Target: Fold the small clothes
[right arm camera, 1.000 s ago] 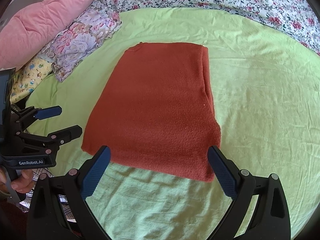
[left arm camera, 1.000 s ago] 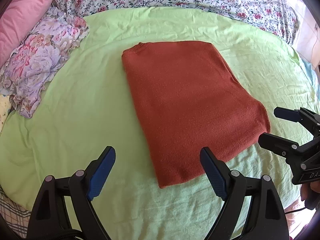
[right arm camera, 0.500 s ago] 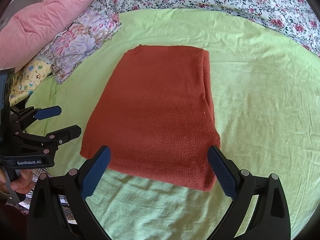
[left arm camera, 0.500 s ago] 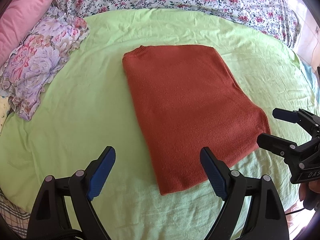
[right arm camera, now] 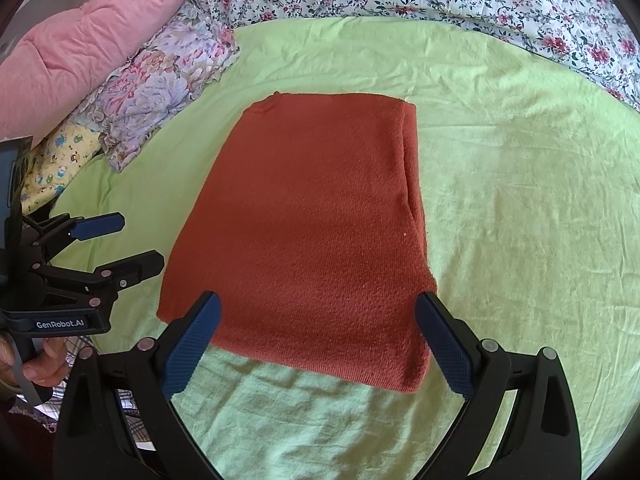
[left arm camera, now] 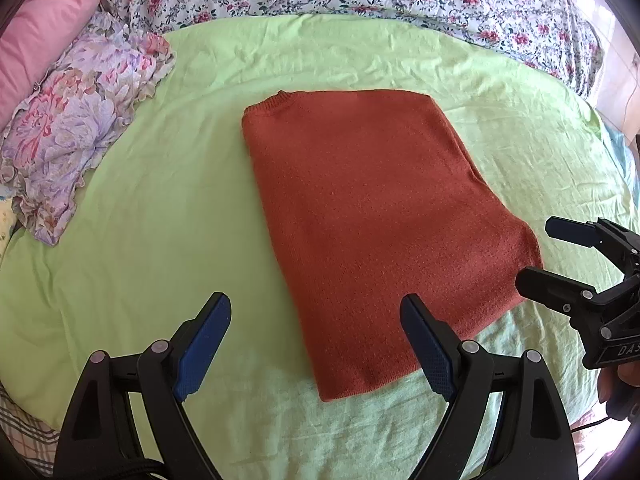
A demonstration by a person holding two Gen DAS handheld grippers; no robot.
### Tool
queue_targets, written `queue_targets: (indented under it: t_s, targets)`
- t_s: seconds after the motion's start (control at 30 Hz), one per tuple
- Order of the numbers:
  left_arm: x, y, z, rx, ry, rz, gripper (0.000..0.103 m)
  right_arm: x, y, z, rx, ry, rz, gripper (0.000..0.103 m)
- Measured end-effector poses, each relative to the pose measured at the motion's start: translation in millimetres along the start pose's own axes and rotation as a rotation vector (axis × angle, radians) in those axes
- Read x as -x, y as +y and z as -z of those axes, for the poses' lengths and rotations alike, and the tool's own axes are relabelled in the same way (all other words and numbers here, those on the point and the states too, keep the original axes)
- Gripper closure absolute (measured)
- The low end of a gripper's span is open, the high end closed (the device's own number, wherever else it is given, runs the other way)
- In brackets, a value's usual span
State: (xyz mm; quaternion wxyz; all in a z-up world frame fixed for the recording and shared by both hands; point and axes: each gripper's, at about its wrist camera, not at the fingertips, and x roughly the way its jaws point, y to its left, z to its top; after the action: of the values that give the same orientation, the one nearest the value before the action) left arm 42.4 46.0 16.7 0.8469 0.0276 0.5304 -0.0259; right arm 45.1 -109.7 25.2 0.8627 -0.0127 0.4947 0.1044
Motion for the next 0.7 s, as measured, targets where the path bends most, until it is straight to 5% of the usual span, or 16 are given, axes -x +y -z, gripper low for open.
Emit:
queue_targets:
  t_s: [0.7]
  targets:
    - [-14, 5, -8, 0.015, 0.012, -0.022, 0.016, -9, -6, -3, -0.015, 0.009, -0.011, 0.006]
